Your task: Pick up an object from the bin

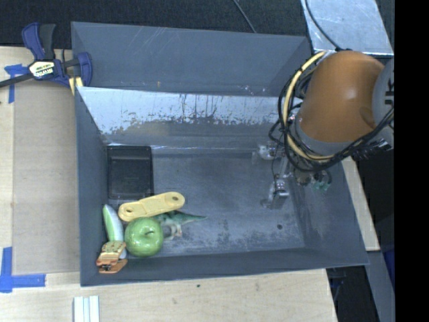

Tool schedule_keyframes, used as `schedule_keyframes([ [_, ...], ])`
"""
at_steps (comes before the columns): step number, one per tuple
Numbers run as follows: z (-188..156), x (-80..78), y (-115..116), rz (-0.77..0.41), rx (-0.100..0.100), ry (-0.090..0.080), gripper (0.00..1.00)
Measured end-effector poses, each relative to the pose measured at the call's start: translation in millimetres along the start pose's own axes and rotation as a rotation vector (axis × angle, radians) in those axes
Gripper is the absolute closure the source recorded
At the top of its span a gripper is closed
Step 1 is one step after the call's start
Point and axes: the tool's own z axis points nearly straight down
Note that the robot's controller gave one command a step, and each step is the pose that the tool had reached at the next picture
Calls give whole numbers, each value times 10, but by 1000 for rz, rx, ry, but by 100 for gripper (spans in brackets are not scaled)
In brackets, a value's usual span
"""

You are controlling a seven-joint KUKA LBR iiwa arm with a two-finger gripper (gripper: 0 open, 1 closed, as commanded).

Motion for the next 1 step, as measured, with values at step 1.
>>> schedule_keyframes([
  [1, -47, -16, 1, -1, 0, -9, 0],
])
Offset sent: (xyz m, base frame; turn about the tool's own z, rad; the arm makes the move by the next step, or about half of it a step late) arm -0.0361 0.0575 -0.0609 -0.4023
